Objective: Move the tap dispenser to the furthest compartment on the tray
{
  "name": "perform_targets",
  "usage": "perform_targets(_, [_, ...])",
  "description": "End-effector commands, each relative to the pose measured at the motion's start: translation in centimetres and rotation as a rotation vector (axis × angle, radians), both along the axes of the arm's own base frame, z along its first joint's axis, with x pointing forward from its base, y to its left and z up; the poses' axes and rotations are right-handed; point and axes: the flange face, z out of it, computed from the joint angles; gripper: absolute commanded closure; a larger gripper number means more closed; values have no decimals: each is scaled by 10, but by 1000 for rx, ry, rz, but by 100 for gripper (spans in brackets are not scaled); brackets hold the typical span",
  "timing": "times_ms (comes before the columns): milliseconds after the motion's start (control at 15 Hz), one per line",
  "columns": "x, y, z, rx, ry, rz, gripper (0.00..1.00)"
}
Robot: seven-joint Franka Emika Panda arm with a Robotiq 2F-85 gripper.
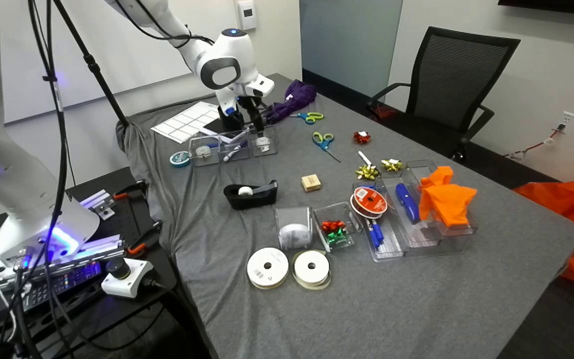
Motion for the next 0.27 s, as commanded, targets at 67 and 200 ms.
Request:
perform_targets(67, [-33,7,45,-19,40,41,0])
perform_targets(200, [-43,6,60,-22,48,51,0])
